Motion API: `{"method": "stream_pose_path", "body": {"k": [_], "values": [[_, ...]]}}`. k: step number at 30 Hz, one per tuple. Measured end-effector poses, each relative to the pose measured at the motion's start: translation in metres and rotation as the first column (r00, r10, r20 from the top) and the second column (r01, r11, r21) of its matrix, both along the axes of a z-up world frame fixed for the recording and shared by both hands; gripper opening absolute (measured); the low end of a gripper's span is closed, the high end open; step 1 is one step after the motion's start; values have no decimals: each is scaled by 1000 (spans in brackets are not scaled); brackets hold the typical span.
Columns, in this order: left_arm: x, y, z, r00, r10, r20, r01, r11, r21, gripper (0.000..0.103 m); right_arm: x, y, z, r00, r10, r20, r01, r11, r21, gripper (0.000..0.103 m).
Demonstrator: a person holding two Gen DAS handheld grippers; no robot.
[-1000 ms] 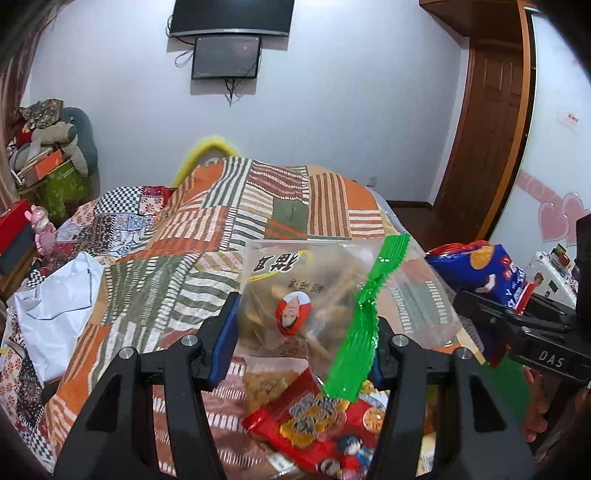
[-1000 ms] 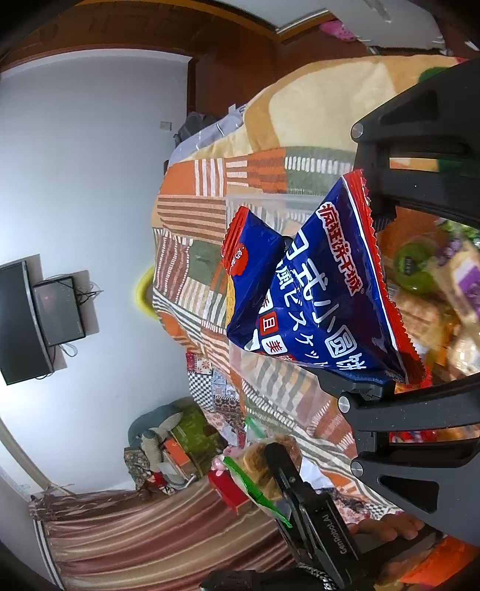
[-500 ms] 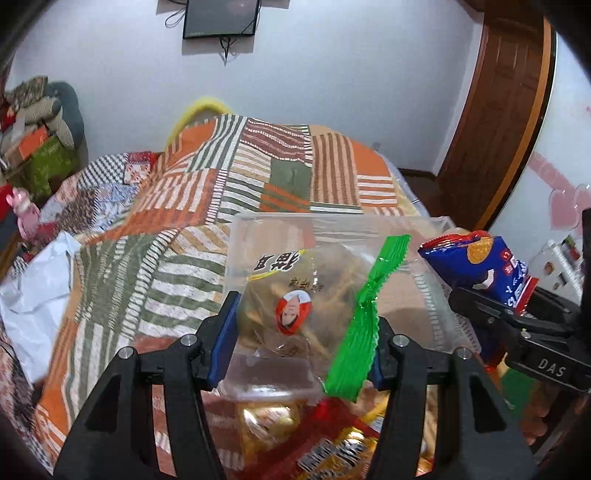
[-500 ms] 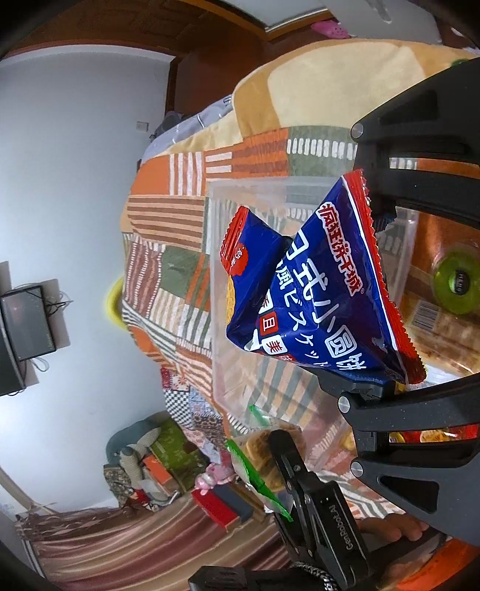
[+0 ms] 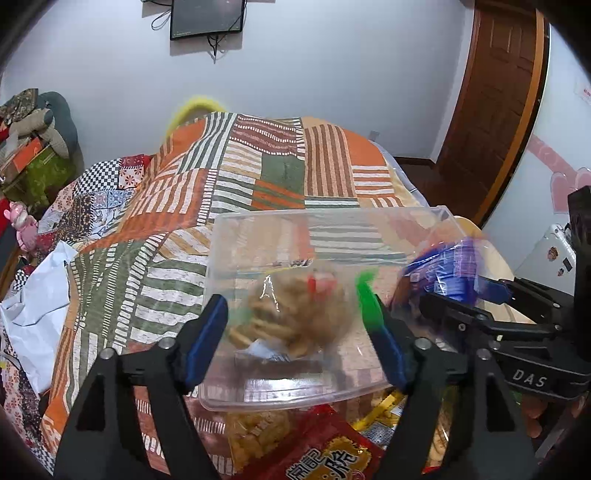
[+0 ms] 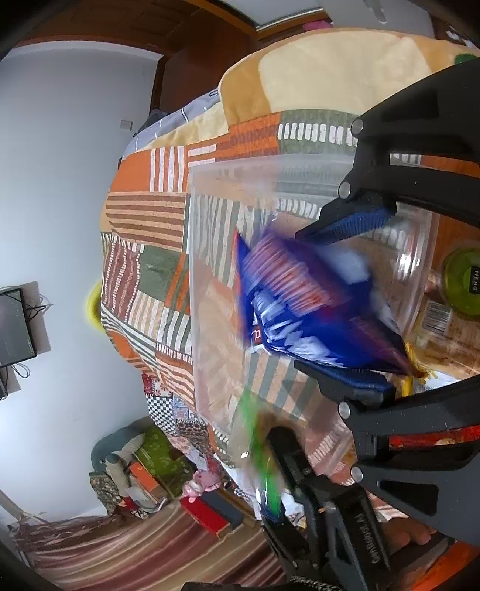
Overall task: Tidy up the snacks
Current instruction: 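Carry both bags into the clear plastic box and open both tools, then grasp the red noodle-snack bag with the left tool while the right tool grasps the purple cracker roll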
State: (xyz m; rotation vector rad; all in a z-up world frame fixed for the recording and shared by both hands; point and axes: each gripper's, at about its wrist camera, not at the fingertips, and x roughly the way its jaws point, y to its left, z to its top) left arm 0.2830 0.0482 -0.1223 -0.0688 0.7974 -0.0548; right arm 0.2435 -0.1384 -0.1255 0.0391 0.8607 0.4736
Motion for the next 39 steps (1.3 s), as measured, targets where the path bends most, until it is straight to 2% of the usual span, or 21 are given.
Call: {"method": "stream_pose_path", "body": {"k": [2,3,11,19,23,32,39], "values": [[-4,-2,4,1000,2,12,-2,1000,10,80,-3,-1,3,1000,-6,13,6,1000,-4,69],[-6,-2,7,1000,5,18,-6,1000,11,82,-4,-3,6,1000,-14,24,14,1000,-10,70],[-32,7,34,998,25,57,-24,999,-26,84,-25,-15,28,995,-3,96,4,1000,-10,71],[-74,9,48,996,38,76,-36,999,-19,91,-57,-32,43,990,-3,144,2,1000,10,74],[-91,7,42,998,42,52,-40,999,-37,95,-75,-39,38,989,-10,145,9,1000,5,81],[-99,-19,-3,997,45,-58,-46,999,-10,96,-102,-43,8,998,-15,68,16,1000,-16,81],[-97,-32,-28,995,38,-89,-32,997,71,96,-107,-33,-20,1000,8,-18,-9,1000,-21,81]]}}
